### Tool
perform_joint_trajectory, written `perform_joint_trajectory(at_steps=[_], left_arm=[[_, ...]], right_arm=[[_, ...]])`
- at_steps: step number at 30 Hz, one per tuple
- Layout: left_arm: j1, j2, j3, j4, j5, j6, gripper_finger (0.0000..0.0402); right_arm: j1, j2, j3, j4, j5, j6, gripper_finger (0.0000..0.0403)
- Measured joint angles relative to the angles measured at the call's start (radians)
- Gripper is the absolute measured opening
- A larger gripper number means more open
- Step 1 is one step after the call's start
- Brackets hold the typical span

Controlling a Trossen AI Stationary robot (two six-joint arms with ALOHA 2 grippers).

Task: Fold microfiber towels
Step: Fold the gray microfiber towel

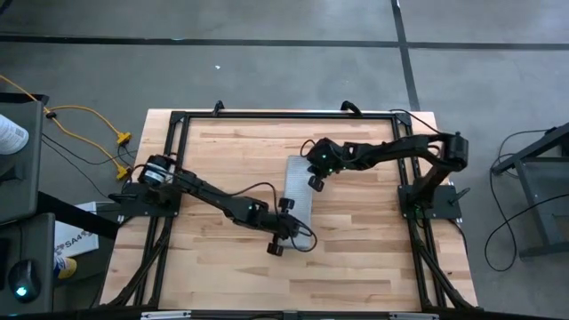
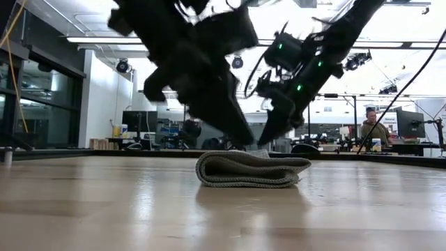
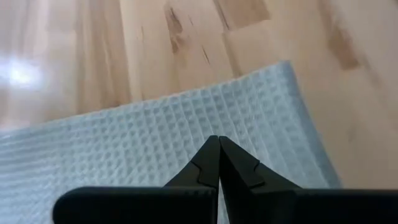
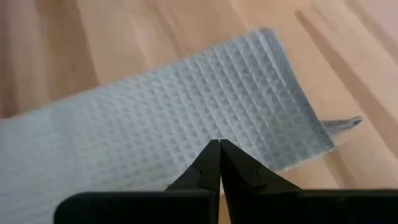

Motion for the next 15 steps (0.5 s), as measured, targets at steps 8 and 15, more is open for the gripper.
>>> perform_joint_trajectory(at_steps=[8,15], left_arm=[[0.035,-0.125,0.002,-0.096,-0.021,0.085,0.0000],[0.207,-0.169,-0.003,-0.200,0.126,0.107,0.0005]], right_arm=[[0.004,-0.145,0.001,-0.044,0.020,-0.020,0.0002],[-0.059,-0.187,0.000,-0.077,0.010,0.021,0.0002]])
